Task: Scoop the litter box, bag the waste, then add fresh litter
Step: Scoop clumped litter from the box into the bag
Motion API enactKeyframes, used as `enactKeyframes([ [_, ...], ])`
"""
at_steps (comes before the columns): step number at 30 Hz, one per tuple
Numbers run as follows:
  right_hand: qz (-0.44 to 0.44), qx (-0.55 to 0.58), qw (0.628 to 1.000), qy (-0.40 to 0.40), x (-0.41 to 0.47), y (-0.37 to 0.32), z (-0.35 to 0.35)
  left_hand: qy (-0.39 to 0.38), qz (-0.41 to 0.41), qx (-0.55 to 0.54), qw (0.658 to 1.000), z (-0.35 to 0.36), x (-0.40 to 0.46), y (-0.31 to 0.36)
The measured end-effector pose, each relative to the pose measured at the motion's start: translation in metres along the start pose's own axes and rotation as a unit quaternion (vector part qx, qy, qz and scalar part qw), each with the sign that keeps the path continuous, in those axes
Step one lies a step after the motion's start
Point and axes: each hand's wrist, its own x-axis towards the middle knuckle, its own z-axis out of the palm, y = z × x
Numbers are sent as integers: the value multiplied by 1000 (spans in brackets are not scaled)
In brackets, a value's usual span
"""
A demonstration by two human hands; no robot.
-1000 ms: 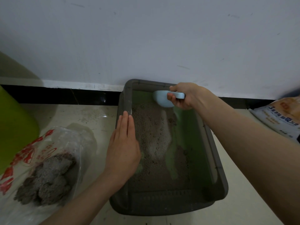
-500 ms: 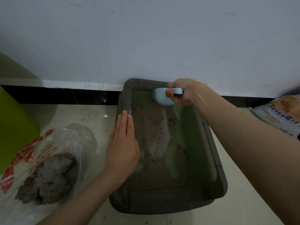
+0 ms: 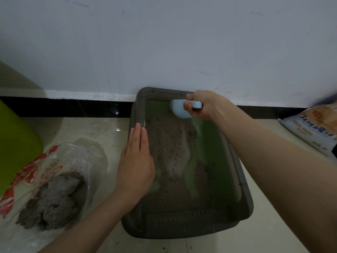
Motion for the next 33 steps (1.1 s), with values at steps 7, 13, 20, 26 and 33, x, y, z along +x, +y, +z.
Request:
enactKeyframes([
  [7,-122,-45,991,34,0,86,-14,-22,-5,9,1000,-4,0,2],
  [13,-124,-34,992,-6,9,141,-22,-21,-16,4,1000,-7,1,5],
  [20,-112,15,993,-39,11,160,-30,-18,-19,8,1000,-5,1,5],
  [26,-145,-4,988,-49,-16,163,-42,-22,-26,12,999,-6,0,6],
  [33,-193,-99,975,-54,-80,138,-43,-40,-31,-31,998,-17,1,5],
])
